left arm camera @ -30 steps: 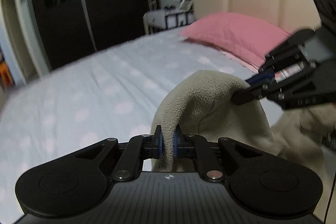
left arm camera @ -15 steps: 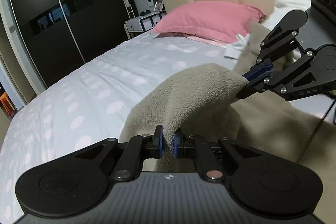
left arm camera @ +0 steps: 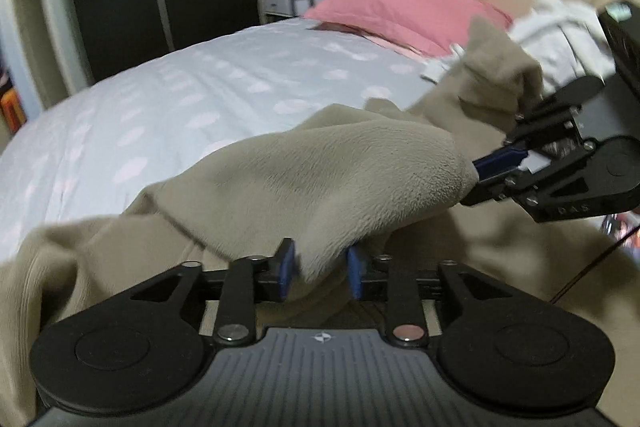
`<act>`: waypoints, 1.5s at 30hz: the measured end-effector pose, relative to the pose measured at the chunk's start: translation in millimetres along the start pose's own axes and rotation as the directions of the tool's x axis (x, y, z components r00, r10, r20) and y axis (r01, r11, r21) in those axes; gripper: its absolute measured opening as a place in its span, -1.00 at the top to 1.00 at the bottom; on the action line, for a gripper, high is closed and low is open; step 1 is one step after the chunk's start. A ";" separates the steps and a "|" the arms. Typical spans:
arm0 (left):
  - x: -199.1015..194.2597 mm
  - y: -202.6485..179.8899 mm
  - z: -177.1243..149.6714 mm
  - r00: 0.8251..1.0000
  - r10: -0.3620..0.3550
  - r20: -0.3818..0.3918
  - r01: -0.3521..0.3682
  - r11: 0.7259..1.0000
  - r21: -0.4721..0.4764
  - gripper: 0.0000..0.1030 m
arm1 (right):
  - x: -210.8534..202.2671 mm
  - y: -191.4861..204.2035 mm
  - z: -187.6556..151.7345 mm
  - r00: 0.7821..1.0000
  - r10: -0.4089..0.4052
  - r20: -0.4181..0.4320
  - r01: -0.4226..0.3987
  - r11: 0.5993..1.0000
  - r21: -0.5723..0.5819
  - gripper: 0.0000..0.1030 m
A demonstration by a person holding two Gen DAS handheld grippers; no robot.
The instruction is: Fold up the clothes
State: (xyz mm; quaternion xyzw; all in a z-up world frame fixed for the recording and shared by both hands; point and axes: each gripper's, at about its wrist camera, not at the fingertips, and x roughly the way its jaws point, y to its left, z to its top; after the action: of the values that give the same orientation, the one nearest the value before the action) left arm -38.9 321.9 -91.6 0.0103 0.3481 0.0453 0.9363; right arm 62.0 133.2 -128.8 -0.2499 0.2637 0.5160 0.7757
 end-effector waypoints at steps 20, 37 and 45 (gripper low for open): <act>46.9 28.0 -24.3 0.958 -0.132 -0.254 0.131 0.991 -0.021 0.58 | 18.1 59.6 63.0 0.999 -0.028 0.034 0.038 0.935 -0.351 -0.45; 91.0 34.3 8.0 0.989 0.146 0.011 -0.146 0.975 0.167 0.99 | -4.4 39.0 81.0 0.989 0.143 0.026 -0.133 0.962 -0.239 0.66; 61.4 32.3 -40.9 0.966 0.207 -0.155 -0.164 0.954 0.251 0.99 | 39.1 80.8 18.0 0.983 0.161 -0.087 -0.177 0.961 -0.215 0.64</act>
State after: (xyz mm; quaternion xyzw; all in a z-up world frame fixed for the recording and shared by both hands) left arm -21.9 359.2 -160.9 0.1501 0.4313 0.0925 0.8848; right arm 2.2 198.9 -151.0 -0.3290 0.2515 0.5976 0.6866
